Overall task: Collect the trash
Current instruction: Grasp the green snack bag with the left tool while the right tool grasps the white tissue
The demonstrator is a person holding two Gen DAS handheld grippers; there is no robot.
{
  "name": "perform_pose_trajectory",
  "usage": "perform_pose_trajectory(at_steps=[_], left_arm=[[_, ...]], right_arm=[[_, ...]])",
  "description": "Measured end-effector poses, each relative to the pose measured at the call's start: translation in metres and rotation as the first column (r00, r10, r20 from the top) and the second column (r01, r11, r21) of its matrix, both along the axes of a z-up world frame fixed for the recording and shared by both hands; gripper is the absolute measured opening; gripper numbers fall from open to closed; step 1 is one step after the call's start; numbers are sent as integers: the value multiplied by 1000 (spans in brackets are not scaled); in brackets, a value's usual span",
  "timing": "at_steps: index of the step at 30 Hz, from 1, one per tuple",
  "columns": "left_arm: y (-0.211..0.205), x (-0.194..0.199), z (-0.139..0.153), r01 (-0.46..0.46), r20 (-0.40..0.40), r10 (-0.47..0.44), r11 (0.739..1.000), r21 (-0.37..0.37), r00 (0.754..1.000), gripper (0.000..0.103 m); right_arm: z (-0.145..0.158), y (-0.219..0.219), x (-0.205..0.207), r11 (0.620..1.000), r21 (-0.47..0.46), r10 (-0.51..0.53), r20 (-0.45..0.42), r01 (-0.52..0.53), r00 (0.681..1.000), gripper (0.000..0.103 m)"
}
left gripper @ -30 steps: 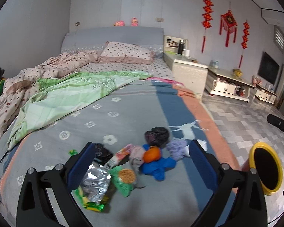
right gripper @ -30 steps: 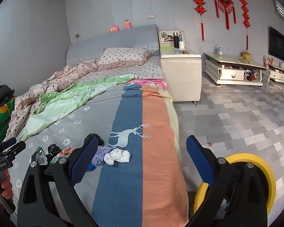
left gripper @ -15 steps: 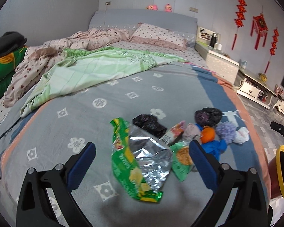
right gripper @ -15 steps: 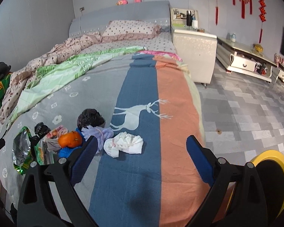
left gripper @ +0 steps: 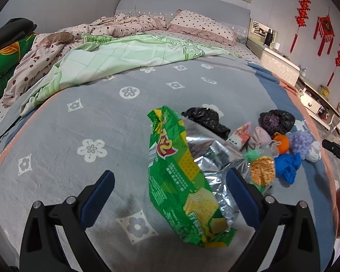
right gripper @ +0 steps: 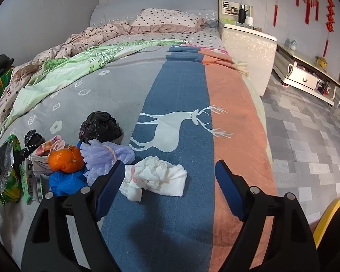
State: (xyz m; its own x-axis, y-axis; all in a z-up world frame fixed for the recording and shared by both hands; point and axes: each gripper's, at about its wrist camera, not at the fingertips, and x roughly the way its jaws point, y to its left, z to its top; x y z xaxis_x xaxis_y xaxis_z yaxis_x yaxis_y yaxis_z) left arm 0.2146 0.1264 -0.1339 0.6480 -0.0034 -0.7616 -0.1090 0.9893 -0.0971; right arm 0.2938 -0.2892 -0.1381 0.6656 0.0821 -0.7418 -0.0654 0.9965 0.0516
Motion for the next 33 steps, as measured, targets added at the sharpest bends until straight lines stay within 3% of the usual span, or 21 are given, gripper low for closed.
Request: perform_pose_trajectory(at_steps=[5,8,16,20,28,30,33], left_arm=[[6,6,-19,-11,-32,10,1000,-28,999,95],[7,8,-27,-10,-44,9,999,-38,999,93],[3,13,-36,21,-57,-25,997,-71,998,72],[-1,14,-37,29,-57,-33,997,-77,998,54],[3,11,-32,25,-45,-29,995,-96,999,41],[4,8,-28,26,-38,-30,995,-98,999,35],[6,5,-21,25,-27,-28,995,-97,999,34]], right_arm=[[-17,11,10,998,-45,36,-20,-37,999,63],[-27,14,17,998,-37,45,-32,-46,999,61],[-32,28,25,994,3,107,-42,-107,993,42],[-32,27,27,993,29,115,-47,-114,992,34],[-24,27,20,994,39,103,-27,-102,994,22],[-18,25,17,994,42,100,-17,-99,995,12],[-8,23,11,994,42,101,0,-101,995,12]])
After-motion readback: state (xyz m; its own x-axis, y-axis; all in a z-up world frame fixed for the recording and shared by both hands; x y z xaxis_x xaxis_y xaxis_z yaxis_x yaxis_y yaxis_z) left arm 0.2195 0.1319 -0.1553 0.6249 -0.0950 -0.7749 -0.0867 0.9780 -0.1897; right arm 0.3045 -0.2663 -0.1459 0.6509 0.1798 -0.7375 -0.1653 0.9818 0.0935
